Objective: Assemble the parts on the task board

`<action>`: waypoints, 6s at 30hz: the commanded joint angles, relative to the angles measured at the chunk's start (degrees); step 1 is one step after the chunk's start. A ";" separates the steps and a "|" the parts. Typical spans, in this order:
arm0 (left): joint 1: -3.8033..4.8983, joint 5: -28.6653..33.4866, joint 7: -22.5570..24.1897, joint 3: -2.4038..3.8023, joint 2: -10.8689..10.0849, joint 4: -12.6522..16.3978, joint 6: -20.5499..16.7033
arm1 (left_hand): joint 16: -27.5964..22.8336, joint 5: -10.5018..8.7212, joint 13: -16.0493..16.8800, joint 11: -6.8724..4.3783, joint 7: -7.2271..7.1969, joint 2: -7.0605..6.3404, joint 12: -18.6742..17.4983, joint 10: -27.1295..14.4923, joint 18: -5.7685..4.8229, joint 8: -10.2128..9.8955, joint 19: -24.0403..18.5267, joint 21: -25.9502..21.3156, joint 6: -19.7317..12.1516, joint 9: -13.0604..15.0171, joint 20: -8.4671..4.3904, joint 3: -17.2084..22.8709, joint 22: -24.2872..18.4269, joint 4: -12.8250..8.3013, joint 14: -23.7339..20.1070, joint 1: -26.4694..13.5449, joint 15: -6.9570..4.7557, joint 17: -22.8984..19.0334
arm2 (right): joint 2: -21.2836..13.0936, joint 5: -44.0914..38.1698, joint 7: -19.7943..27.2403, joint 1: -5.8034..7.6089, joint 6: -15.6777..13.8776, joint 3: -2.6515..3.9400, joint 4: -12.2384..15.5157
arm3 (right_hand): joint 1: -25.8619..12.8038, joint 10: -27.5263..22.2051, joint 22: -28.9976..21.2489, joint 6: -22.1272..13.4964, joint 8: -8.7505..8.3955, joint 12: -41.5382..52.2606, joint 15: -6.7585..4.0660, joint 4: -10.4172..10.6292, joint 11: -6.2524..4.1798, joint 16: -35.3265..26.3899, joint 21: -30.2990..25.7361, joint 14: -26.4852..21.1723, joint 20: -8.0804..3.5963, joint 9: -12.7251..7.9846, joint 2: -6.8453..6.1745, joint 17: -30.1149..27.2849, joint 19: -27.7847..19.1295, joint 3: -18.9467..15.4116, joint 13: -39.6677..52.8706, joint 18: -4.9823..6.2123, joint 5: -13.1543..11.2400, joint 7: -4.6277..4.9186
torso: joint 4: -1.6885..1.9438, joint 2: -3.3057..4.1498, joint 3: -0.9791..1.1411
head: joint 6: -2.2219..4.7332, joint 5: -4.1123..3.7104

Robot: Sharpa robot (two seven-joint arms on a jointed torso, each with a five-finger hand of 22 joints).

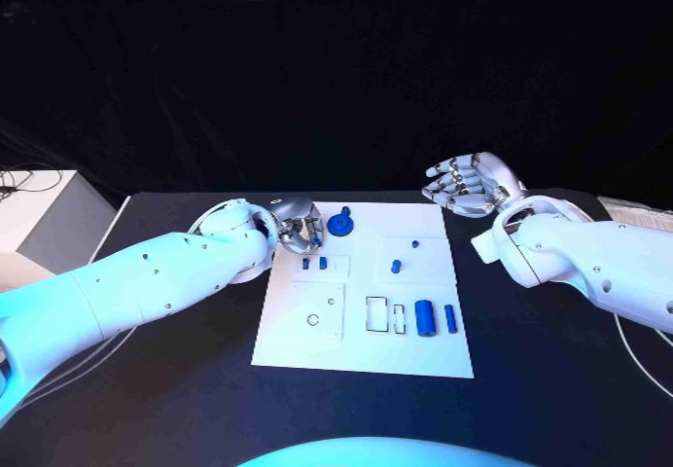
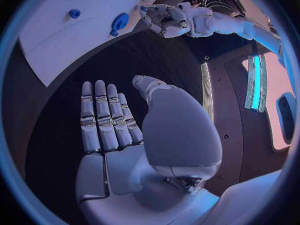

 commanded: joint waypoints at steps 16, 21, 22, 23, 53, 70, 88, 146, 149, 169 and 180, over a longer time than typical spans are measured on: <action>0.00 -0.28 0.02 -0.03 0.29 0.11 1.82 | -0.18 -0.33 0.05 -0.21 0.02 -0.03 -0.39 0.59 -0.23 -0.36 0.07 0.15 0.55 0.15 0.14 -0.03 -0.14 -0.46 -0.33 -0.52 -0.06 -0.36 | 0.05 -0.19 0.46 0.01 0.43 0.03 0.05 | 0.07 -0.33 -0.06 0.37 -0.25 -0.01 0.25 -0.34 -0.13 -0.36 -0.04 0.07 0.01 -0.05 0.25 -0.05 -0.13 -0.14 -0.05 0.79 0.36 1.93 | 0.04 0.00 0.02 | -0.10 -0.07; 0.00 -0.28 0.00 -0.04 0.32 0.18 1.96 | -0.18 -0.33 0.05 -0.21 0.02 -0.03 -0.39 0.59 -0.23 -0.36 0.07 0.15 0.55 0.15 0.14 -0.03 -0.14 -0.46 -0.33 -0.52 -0.06 -0.36 | 0.06 -0.19 0.46 0.01 0.44 0.03 0.04 | 0.07 -0.33 -0.06 0.37 -0.25 -0.01 0.25 -0.34 -0.13 -0.36 -0.04 0.07 0.01 -0.05 0.25 -0.05 -0.13 -0.14 -0.05 0.79 0.36 1.93 | 0.01 0.01 0.01 | -0.16 -0.09; 0.00 -0.28 0.00 -0.04 0.32 0.21 1.99 | -0.18 -0.33 0.05 -0.21 0.02 -0.03 -0.39 0.59 -0.23 -0.36 0.07 0.15 0.55 0.15 0.14 -0.03 -0.14 -0.46 -0.33 -0.52 -0.06 -0.36 | 0.06 -0.19 0.46 0.01 0.45 0.03 0.03 | 0.07 -0.33 -0.06 0.37 -0.25 -0.01 0.25 -0.34 -0.13 -0.36 -0.04 0.07 0.01 -0.05 0.25 -0.05 -0.13 -0.14 -0.05 0.79 0.36 1.93 | 0.03 0.02 -0.01 | -0.18 -0.09; 0.00 -0.28 0.00 -0.05 0.33 0.23 2.00 | -0.18 -0.33 0.05 -0.21 0.02 -0.03 -0.39 0.59 -0.23 -0.36 0.07 0.15 0.55 0.15 0.14 -0.03 -0.14 -0.46 -0.33 -0.52 -0.06 -0.36 | 0.06 -0.19 0.46 0.01 0.45 0.03 0.02 | 0.07 -0.33 -0.06 0.37 -0.25 -0.01 0.25 -0.34 -0.13 -0.36 -0.04 0.07 0.01 -0.05 0.25 -0.05 -0.13 -0.14 -0.05 0.79 0.36 1.93 | 0.03 0.02 0.00 | -0.19 -0.09; 0.02 -1.08 -1.26 -0.80 0.79 -0.63 2.36 | -0.56 -0.58 0.31 -0.37 -0.19 -0.37 -0.74 1.08 -0.05 -0.63 -0.58 -0.38 0.89 0.40 0.10 -0.70 -0.83 -0.75 -0.84 -1.26 -0.17 -1.34 | 0.01 -0.19 0.38 0.01 0.59 0.03 -0.05 | 0.04 -0.34 -0.34 0.41 -0.29 0.00 0.26 -0.38 -0.13 -0.43 -0.03 0.12 0.01 -0.09 0.28 -0.19 -0.11 -0.14 -0.06 0.79 0.37 1.93 | 0.00 0.03 0.03 | -0.36 -0.21; 0.02 -1.10 -0.96 -1.42 0.94 -0.97 3.25 | -0.66 -0.69 1.13 -0.83 -0.56 -0.06 0.27 1.21 0.00 -0.68 -0.75 -0.53 1.21 0.70 -0.13 -1.35 -0.97 -1.36 -1.04 -1.29 -0.53 -1.73 | -0.01 -0.19 0.34 0.01 0.67 0.03 -0.05 | 0.01 -0.34 -0.40 0.42 -0.30 0.01 0.26 -0.37 -0.13 -0.44 -0.03 0.13 0.02 -0.10 0.29 -0.22 -0.11 -0.14 -0.06 0.79 0.37 1.94 | 0.02 0.01 0.03 | -0.54 -0.29; 0.01 -0.85 -0.85 -1.45 0.54 -0.49 1.62 | -0.50 -0.63 3.27 -0.56 -0.12 -0.03 2.89 -1.70 0.02 -2.96 -0.96 -0.77 -1.68 0.43 -0.24 -2.13 -1.18 -2.35 -1.20 -1.83 -0.37 -1.87 | -0.06 -0.19 0.34 0.01 0.61 0.03 -0.11 | -0.02 -0.33 -0.46 0.43 -0.31 0.01 0.26 -0.36 -0.13 -0.45 -0.05 0.16 0.03 -0.11 0.31 -0.24 -0.14 -0.15 -0.05 0.78 0.37 1.93 | -0.01 0.02 0.00 | -0.47 -0.21; 0.01 36.69 5.86 4.83 -6.10 1.04 -5.31 | -8.86 -0.47 5.95 0.90 1.35 0.57 8.21 -6.90 3.24 -4.11 -12.16 -10.81 -3.66 0.25 0.78 -0.38 -13.85 -3.19 -10.66 -3.13 0.78 -20.65 | 0.20 -23.30 -7.66 -0.02 15.05 0.02 -2.39 | 4.11 10.68 8.32 9.69 0.60 -2.23 -7.22 -9.15 -5.73 13.45 17.89 22.86 -9.73 -0.32 1.90 8.85 16.93 0.37 0.10 0.21 -2.78 -2.82 | 0.12 -0.16 0.07 | 1.04 -2.64; -0.02 48.60 9.41 5.04 -7.38 1.68 -3.34 | -13.49 -0.44 5.94 1.02 1.51 0.64 8.63 -7.11 4.64 -4.17 -17.60 -16.34 -3.92 0.19 0.85 -0.69 -20.12 -3.17 -15.36 -3.48 0.86 -28.40 | 0.53 -28.87 -9.47 -0.05 16.79 0.02 -2.66 | 3.15 12.97 13.34 11.15 -0.48 -4.83 -7.96 -9.90 -6.03 19.37 23.89 23.76 -10.45 -0.73 1.90 13.97 16.01 1.12 0.35 0.16 -3.30 -3.22 | 0.03 -0.03 -0.03 | 1.48 -3.61; -4.44 71.33 22.98 6.56 -14.86 12.02 4.01 | -31.07 -1.43 -1.22 0.98 0.80 -0.20 -6.20 1.85 5.25 -4.89 -22.47 -37.04 0.01 0.29 2.07 -7.61 -35.26 1.62 -22.94 -6.08 1.70 -38.00 | 3.82 -50.61 -18.91 -2.36 18.45 -0.19 -4.48 | -1.08 10.61 46.38 11.91 -2.10 -8.73 -8.15 -8.45 -5.86 61.31 56.19 25.57 -9.51 0.76 -1.71 45.18 25.21 6.47 0.34 -3.49 -4.78 -3.80 | 0.13 0.00 -0.05 | 2.29 -5.97; -4.96 72.98 23.78 7.00 -15.24 12.98 3.45 | -31.83 -1.40 -1.63 1.47 1.43 -0.39 -7.84 1.58 5.18 -5.77 -21.90 -37.68 -0.58 -0.02 2.13 -8.10 -35.75 1.73 -22.62 -5.80 2.00 -38.17 | 5.23 -51.88 -19.70 -2.99 18.36 -0.34 -4.48 | -1.32 10.40 51.20 11.54 -2.35 -8.72 -7.87 -8.23 -5.57 64.16 60.55 25.44 -9.28 1.13 -2.05 46.94 26.36 6.84 0.37 -4.23 -4.20 -3.31 | 0.13 0.09 -0.06 | 1.91 -5.77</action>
